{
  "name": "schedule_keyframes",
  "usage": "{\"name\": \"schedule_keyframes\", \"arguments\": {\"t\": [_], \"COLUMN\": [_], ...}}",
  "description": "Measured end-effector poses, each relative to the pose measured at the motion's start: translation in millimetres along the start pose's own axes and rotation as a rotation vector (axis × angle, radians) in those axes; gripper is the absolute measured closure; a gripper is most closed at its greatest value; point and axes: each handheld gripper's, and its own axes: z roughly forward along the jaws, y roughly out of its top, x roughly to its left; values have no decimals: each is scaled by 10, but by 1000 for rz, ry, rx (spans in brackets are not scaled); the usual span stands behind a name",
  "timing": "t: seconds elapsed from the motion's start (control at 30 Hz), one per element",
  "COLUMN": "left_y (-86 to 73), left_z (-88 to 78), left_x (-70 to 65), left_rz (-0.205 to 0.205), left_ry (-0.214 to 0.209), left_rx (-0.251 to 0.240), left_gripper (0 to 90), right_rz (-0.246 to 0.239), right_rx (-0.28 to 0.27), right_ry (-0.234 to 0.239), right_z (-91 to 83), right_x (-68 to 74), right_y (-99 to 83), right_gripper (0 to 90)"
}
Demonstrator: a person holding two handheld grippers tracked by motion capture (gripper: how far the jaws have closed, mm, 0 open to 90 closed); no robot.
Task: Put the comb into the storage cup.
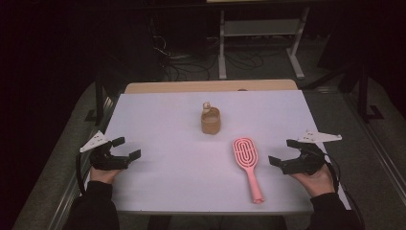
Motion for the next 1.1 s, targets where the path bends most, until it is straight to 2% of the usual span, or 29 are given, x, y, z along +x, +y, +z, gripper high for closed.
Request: {"name": "schedule_keyframes", "arguments": {"t": [0.37, 0.67, 1.1], "left_y": [1, 1, 2], "left_z": [0, 3, 4], "left_x": [0, -1, 0], "left_rz": [1, 3, 5], "left_ry": [0, -2, -2], "left_rx": [0, 2, 3], "left_gripper": [0, 0, 0], "right_rz": [-28, -54, -80], "right_rx": [15, 38, 51], "right_ry": [26, 68, 92], "right_z": [33, 83, 130], "right_x": [97, 174, 272], "right_y": [27, 33, 52], "right_gripper": [0, 0, 0]}}
